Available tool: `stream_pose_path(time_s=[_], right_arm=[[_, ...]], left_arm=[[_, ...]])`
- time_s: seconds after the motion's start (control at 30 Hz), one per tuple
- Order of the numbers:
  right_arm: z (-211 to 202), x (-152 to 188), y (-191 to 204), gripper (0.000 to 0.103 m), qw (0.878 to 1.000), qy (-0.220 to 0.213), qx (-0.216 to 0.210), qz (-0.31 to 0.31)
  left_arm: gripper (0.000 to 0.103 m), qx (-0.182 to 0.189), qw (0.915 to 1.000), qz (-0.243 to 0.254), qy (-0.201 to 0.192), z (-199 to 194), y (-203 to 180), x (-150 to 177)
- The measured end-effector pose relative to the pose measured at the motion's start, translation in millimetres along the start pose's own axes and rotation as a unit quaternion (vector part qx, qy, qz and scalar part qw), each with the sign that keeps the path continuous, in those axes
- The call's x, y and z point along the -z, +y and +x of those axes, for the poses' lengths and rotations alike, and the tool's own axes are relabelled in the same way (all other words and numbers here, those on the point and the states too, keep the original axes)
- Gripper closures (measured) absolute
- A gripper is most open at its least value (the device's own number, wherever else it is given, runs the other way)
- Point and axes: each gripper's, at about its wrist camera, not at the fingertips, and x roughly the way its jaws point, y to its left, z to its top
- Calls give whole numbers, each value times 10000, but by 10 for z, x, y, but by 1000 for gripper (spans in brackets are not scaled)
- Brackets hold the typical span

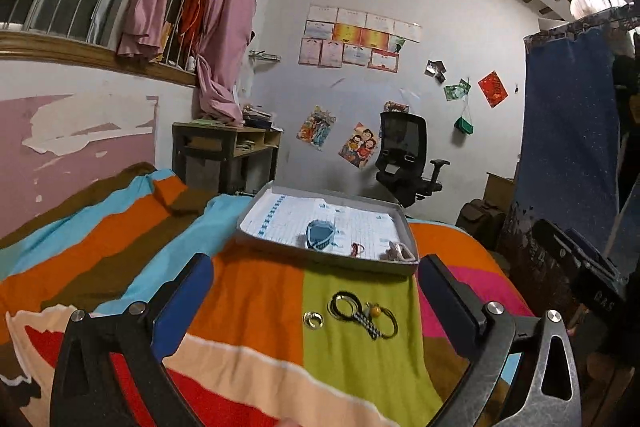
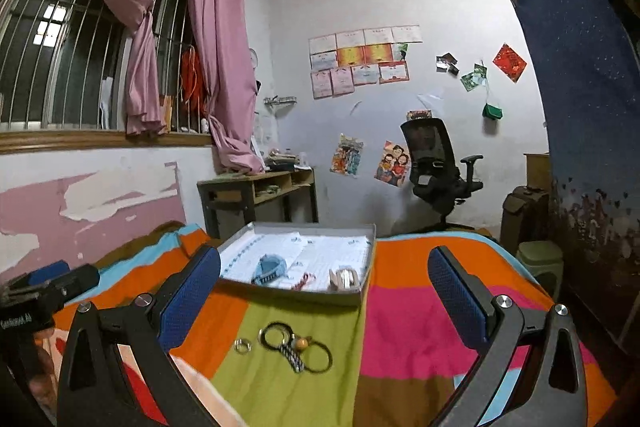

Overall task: Organize jewelry
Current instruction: 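Withdraw both open tools from the tray above the remaining jewelry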

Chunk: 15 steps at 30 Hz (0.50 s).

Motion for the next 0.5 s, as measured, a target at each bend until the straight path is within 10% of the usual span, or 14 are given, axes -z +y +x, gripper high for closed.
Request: stream_pose_path(time_s=[0.5], right_arm=[[-502,322,78,1,9983,463,-320,149]], left_arm=[[0,-482,9980,-379,-156,-526,196,202]])
